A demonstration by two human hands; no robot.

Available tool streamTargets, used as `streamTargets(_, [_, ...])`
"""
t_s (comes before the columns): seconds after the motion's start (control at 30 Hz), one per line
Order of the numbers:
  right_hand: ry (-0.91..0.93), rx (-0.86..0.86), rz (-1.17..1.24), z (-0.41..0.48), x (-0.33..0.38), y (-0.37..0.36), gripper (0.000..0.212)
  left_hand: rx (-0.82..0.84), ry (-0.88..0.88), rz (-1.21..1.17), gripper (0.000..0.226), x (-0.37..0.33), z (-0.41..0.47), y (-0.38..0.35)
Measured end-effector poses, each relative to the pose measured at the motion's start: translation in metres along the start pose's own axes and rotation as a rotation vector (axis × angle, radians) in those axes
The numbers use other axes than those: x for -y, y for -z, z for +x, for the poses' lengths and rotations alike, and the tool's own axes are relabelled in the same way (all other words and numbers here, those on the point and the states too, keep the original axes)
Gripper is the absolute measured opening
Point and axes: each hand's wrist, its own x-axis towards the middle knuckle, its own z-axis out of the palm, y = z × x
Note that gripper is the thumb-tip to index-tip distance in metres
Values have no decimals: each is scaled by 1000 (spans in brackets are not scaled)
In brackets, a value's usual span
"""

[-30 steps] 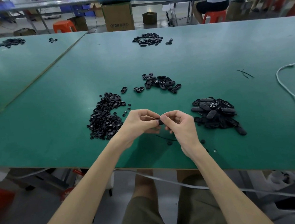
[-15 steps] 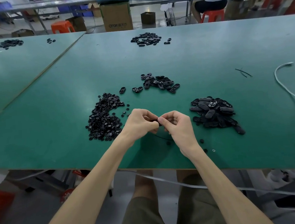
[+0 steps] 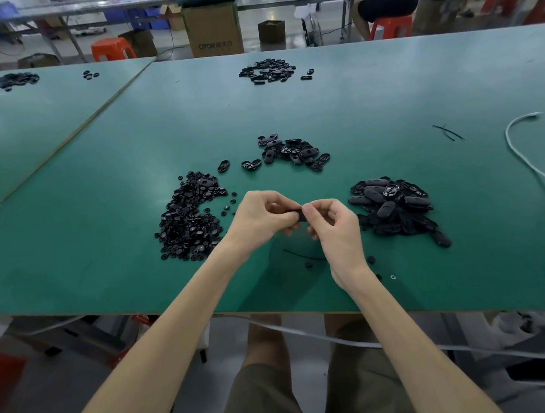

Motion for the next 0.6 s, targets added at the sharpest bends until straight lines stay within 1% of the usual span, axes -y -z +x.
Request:
streamTargets(0.07, [-19,-62,62,1,3,-2,13,-16,-29,-5,12,-10,11,-4])
streamTargets(0.13, [-41,-81,98,2,4,-3,16,-4,-70,-27,13,-24,24,-13])
streamTargets(0.2, [-48,-51,111,2,4,-4,14,52,-100,-23,16,-39,38,-28])
streamTargets(0.27, [-30,-18,122,1,4,-4,15,134,-94,-50,20,-49,49,-45])
streamTargets(0.33, [-24,-15,134,1,4,-2,19,144,-98,-16,24,-51,64,-59])
streamTargets(0.4, [-44,-26,115,1,3,-1,16,35,-126,108,24,-46,80,-60])
streamTargets(0.5, [-48,-41,37,0,2,-1,17,-172,-123,384,36,-34,105,-37])
streamTargets(0.53, [-46,-38,28,0,2,-2,18,-211,-102,480,43,-29,113,-27])
streamTargets(0.6, [-47,-31,33,-1,2,-3,18,-216,-52,667,53,-17,128,-6])
